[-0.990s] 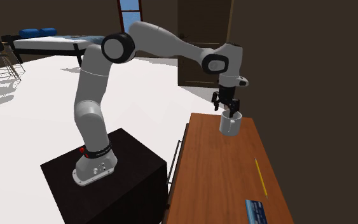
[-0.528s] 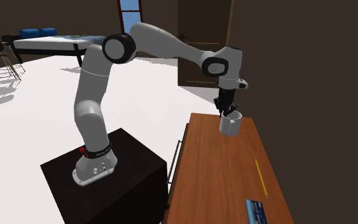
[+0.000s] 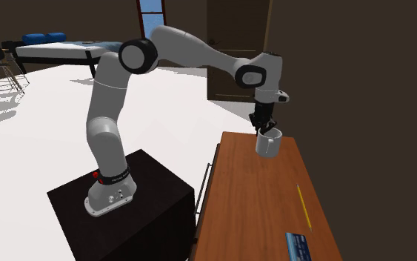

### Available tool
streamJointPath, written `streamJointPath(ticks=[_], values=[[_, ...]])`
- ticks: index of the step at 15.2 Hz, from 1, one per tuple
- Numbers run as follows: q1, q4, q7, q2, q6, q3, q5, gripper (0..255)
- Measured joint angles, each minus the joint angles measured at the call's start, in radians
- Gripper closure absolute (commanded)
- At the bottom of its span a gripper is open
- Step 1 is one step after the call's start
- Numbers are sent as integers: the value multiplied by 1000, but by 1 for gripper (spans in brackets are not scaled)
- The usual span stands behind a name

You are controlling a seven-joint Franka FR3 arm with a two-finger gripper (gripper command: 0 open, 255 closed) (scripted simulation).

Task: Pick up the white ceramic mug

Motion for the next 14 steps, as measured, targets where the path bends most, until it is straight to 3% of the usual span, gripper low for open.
streamJointPath(ticks=[14], values=[[-8, 151, 16, -22, -170, -9, -17, 255]])
